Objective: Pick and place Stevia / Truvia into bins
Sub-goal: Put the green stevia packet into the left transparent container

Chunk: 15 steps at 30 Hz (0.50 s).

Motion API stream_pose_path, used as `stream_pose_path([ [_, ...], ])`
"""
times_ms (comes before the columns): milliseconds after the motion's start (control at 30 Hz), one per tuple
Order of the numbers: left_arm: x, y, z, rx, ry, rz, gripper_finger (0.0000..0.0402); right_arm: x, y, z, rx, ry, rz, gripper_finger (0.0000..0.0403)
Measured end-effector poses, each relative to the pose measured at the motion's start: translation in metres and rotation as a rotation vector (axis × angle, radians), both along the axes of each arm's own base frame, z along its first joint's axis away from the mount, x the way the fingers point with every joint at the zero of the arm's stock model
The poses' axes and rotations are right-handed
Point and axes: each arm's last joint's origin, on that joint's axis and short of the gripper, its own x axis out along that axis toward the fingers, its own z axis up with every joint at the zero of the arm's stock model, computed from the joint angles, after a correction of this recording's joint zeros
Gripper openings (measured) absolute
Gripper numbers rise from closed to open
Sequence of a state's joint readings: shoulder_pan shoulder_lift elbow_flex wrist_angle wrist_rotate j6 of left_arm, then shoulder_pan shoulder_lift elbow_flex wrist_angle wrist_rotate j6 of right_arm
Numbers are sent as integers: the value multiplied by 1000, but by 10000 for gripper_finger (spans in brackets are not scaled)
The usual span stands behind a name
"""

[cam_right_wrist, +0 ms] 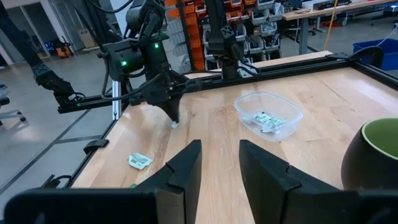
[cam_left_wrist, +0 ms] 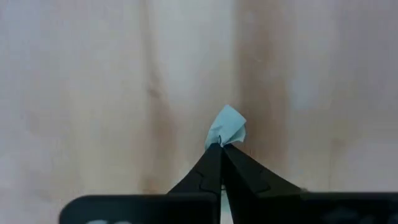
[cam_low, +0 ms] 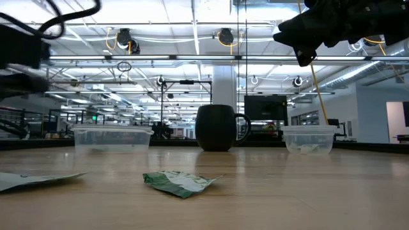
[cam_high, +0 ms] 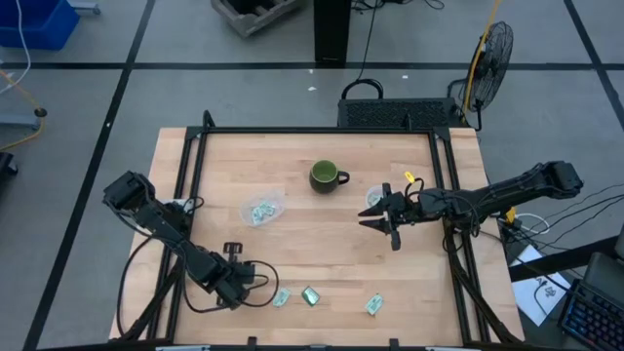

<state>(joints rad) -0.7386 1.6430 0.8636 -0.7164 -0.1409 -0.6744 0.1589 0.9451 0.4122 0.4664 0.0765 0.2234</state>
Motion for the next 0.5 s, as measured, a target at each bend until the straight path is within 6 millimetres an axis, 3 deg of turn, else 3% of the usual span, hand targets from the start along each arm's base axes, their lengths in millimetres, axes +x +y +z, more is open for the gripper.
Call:
stream_pose_path([
  [200, 9, 17, 16, 212, -2, 13, 11, 0, 0, 0, 0, 0, 0, 100],
  [500, 27, 81, 32, 545, 80, 183, 11, 0, 0, 0, -3, -1, 0, 100],
])
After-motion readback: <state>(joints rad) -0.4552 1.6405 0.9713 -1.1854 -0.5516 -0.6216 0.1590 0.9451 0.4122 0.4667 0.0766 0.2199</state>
